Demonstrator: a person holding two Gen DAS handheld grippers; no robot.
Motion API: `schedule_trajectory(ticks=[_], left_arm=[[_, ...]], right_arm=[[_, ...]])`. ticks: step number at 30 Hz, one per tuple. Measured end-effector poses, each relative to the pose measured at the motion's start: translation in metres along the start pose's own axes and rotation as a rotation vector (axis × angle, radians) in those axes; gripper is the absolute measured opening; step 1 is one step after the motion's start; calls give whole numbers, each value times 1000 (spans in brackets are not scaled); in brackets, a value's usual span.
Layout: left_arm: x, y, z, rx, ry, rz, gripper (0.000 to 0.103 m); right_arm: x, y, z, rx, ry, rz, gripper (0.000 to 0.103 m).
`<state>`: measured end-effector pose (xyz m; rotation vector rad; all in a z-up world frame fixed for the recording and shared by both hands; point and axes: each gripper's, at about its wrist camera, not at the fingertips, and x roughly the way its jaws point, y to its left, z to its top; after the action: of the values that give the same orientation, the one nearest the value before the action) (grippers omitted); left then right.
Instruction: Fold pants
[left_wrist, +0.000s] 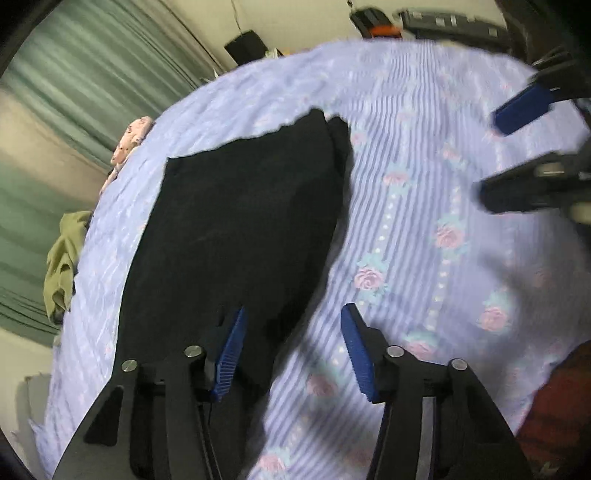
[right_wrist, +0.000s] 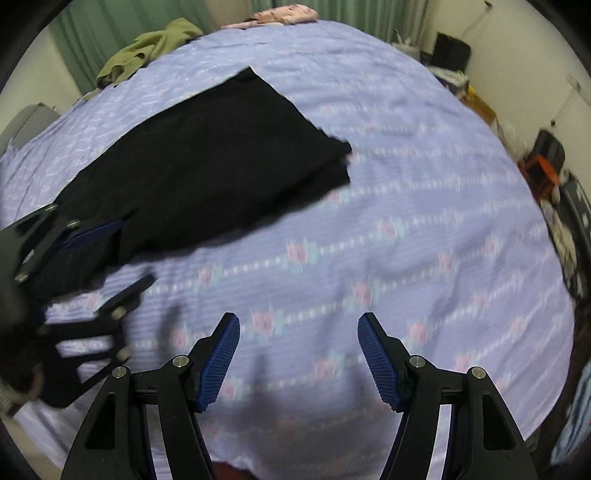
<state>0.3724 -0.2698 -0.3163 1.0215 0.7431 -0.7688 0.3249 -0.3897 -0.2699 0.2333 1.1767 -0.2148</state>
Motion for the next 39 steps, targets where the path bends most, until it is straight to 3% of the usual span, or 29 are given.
schedule_trajectory(ticks=[3,5,8,15,18,20,29,36,39], left_arm=[[21,6,4,4,43,6,37],[30,14,5,-10,63,2,23],[34,37,6,-91,82,-80,7],[24,132,1,-432,49,-355,5],[42,175,-11,-586,69,-477,4],[57,195,-18,-663,85,-521,4],[108,214,-45,-819,179,-548,5],[111,207,-57,-851,178,-542,5],[112,206,-62,-874,177,-541,4]], right_arm=[[3,-5,-9,44,22,21,64],[4,-6,-9,56,26,37,63],[7,-5,-5,55,23,49,56],[7,4,20,60,-29,131,51],[9,12,37,56,-63,173,51],[14,18,51,55,-79,212,51],[54,67,107,-20,-79,396,51],[78,104,131,-150,-79,469,43],[97,111,139,-173,-38,465,41]])
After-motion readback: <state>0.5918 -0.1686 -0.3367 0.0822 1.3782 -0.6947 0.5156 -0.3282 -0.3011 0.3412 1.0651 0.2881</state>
